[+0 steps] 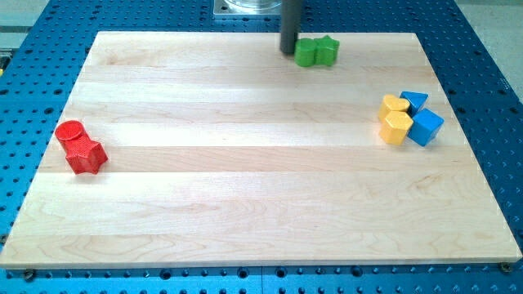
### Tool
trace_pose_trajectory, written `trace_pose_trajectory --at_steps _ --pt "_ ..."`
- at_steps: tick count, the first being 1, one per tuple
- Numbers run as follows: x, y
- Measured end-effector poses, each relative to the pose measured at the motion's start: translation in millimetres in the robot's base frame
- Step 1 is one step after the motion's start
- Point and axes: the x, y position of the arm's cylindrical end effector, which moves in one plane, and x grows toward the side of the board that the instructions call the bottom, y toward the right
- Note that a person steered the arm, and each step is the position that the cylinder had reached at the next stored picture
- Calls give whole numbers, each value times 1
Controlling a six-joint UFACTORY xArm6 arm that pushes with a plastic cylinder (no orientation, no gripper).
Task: Push the green star to the top right corner of the board
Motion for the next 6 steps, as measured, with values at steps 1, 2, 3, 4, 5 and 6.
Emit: trace_pose_trajectory --at_steps 1,2,3,4,5,6 --pt "4 2" --pt "20 -24" --pt "47 -16" --pt "43 -4" --pt "20 66" --pt "3 110"
